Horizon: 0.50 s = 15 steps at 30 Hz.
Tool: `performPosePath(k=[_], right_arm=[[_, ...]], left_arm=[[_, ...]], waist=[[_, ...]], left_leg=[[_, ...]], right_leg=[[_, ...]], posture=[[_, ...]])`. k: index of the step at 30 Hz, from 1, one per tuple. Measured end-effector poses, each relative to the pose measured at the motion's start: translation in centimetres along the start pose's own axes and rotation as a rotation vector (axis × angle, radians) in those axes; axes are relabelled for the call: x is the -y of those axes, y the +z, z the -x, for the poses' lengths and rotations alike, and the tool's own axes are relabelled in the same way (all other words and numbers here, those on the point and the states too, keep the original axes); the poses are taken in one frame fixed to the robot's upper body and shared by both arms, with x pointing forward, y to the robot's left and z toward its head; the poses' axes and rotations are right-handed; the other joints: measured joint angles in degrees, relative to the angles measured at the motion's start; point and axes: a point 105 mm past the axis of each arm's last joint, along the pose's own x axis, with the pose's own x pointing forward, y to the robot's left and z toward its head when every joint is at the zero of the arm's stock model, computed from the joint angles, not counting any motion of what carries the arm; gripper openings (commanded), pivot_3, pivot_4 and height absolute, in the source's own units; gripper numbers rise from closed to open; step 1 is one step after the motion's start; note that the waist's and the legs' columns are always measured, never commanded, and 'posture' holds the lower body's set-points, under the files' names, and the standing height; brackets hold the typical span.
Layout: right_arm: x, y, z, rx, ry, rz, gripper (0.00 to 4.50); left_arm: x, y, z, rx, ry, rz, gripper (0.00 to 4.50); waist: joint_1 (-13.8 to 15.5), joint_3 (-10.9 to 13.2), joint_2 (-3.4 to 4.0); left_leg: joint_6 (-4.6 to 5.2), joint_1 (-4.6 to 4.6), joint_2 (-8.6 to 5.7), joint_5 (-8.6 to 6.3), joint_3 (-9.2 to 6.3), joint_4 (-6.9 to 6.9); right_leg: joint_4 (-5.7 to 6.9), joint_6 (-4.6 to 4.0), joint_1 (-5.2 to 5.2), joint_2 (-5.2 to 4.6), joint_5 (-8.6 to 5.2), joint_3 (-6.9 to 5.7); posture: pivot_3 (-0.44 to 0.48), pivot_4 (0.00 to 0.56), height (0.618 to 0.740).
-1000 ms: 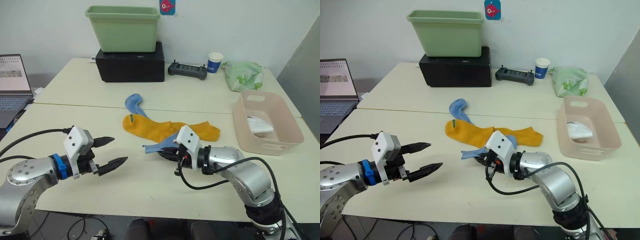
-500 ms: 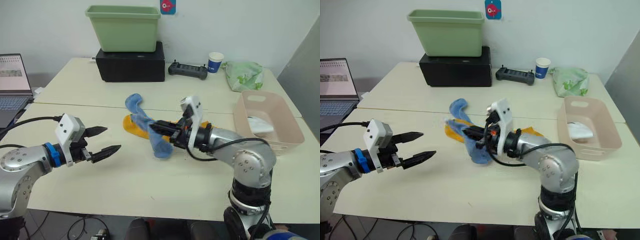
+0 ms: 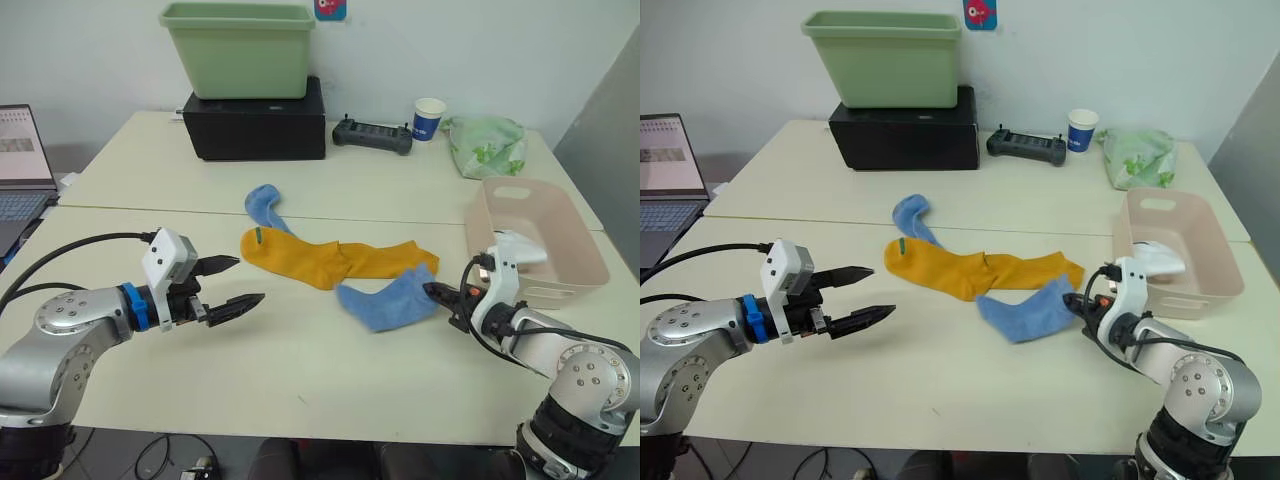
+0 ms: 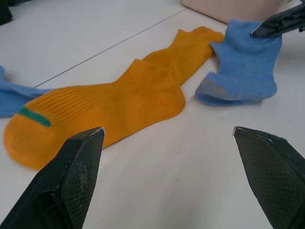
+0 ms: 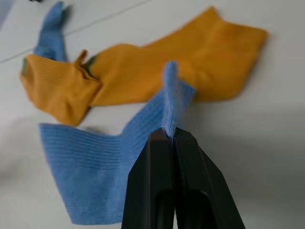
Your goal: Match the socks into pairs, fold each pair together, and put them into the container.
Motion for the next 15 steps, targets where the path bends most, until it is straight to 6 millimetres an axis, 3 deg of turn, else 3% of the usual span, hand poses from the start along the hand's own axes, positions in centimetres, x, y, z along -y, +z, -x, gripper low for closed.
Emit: performPosePath(k=[6, 11, 15], right_arm=[[0.8, -0.8, 0.1, -0.041, -0.05, 0.075, 0.02], [1.6, -0.8, 0.7, -0.037, -0.081, 0.311, 1.78], [1.0, -0.2, 1.0, 0.019, -0.042, 0.481, 3.24]], left_arm=[[1.8, 0.1, -1.6, 0.02, -0.079, 0.035, 4.5], [2.9, -0.5, -3.1, 0.001, -0.132, 0.077, 4.5], [4.1, -1.1, -4.8, -0.003, -0.176, 0.082, 4.5]], waist=[[-0.1, 0.0, 0.0], [0.3, 0.0, 0.01], [0.4, 0.0, -0.01]], left_leg=[[0.0, -0.02, -0.03, 0.0, 0.02, 0.05], [0.0, -0.02, -0.05, 0.0, 0.05, 0.09], [0.01, -0.01, -0.03, 0.01, -0.01, 0.12]], right_leg=[[-0.02, 0.04, 0.02, -0.01, 0.01, 0.04], [-0.03, 0.25, 0.03, -0.02, -0.09, 0.06], [-0.02, 0.29, 0.05, 0.04, -0.08, 0.06]], posture=[[0.0, 0.15, 0.719], [0.0, 0.15, 0.719], [0.0, 0.15, 0.719]])
